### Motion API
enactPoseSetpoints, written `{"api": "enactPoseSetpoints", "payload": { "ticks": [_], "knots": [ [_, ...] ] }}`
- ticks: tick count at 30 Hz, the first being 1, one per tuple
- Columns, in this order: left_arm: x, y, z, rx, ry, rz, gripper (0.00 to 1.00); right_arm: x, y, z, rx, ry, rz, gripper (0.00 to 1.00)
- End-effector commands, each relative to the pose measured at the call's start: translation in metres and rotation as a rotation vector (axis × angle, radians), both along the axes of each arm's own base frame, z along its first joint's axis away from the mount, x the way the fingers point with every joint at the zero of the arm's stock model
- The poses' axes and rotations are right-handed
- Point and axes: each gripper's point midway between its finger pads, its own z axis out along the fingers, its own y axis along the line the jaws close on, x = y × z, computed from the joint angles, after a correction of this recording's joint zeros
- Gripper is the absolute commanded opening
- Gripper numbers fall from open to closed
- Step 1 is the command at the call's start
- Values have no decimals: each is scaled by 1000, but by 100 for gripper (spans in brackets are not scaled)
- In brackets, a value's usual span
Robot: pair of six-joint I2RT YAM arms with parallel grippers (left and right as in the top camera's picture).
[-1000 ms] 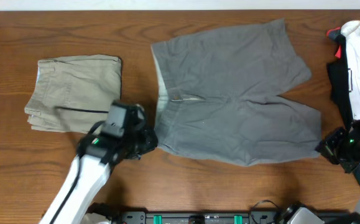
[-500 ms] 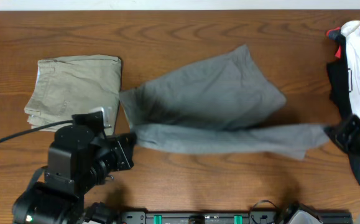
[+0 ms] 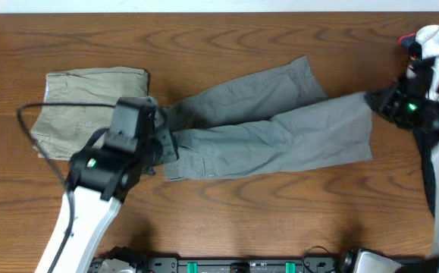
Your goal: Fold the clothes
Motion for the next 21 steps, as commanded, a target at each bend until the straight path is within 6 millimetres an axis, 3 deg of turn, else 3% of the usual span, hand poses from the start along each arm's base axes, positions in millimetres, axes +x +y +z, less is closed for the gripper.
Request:
{"api": "enactPoseSetpoints", "payload": {
  "ticks": [1,9,15,21],
  "knots": [
    [20,22,-10,148,-20,59,6,23,10,-12,51,10,4,1],
    [47,59,-38,359,14,174,6,79,17,-55,102,-13,-3,1],
    [73,67,-52,432,-14,202,6,111,25,-80,140,-48,-1,1],
    [90,72,-72,464,-6,226,6,130,43,-102,151,-83,53,1]
  ]
}}
